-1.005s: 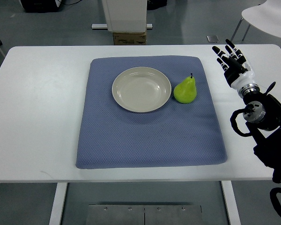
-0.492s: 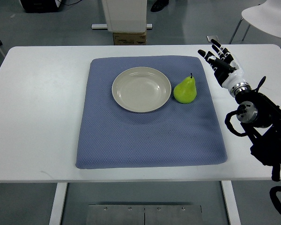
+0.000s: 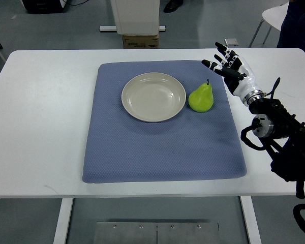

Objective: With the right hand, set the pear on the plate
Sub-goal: 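Move the right hand toward the green pear, fingers open, then close the right hand fingers around the green pear, then lift the pear with the right hand, away from the mat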

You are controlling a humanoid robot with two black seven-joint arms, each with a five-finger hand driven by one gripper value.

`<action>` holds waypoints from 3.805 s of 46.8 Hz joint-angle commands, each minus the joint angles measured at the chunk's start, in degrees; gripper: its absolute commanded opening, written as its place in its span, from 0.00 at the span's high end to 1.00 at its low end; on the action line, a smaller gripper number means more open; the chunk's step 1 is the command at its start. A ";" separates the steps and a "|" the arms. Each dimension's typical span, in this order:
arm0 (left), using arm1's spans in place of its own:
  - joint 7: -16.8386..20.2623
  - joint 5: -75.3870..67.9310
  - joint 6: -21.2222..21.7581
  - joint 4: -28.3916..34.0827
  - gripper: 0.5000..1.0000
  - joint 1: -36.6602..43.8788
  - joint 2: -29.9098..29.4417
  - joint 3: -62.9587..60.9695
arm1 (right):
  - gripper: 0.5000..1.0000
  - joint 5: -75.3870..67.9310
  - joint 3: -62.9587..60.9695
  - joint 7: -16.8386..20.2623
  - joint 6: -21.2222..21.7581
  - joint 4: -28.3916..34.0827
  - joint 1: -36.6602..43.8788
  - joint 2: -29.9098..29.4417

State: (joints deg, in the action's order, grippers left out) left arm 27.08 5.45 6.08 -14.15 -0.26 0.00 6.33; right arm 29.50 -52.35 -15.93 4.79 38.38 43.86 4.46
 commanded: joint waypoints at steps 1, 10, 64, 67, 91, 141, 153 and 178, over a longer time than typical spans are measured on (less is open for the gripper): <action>-0.01 0.00 -0.02 0.00 0.00 0.00 0.00 0.00 | 0.00 0.21 1.80 -1.03 0.13 0.03 0.00 0.11; -0.01 0.00 0.07 0.00 0.00 0.00 0.00 0.00 | 0.00 0.91 7.08 -4.81 0.04 -0.14 0.00 0.99; -0.01 0.00 -0.02 0.00 0.00 0.00 0.00 0.00 | 0.00 3.02 16.75 -14.84 -0.84 -8.14 -0.35 -0.77; -0.01 0.00 -0.02 0.00 0.00 0.00 0.00 0.00 | 0.00 3.02 16.84 -15.01 -0.84 -8.06 -0.35 -0.77; -0.01 0.00 -0.02 0.00 0.00 0.00 0.00 0.00 | 0.00 3.02 22.28 -18.70 -2.24 -8.84 -0.79 -1.74; -0.01 0.00 -0.02 0.00 0.00 0.00 0.00 0.00 | 0.88 3.02 25.63 -19.07 -5.94 -15.26 -1.40 -4.46; -0.01 0.00 0.07 0.00 0.00 0.00 0.00 0.00 | 1.00 2.59 25.10 -19.07 -6.99 -15.17 -1.05 -4.46; -0.01 0.00 -0.02 0.00 0.00 0.00 0.00 0.00 | 1.00 2.06 23.08 -19.07 -7.52 -14.73 2.28 -4.46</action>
State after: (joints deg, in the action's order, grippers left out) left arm 27.05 5.45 6.10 -14.15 -0.26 0.00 6.33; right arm 31.55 -28.91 -35.00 -2.73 23.63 45.54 0.00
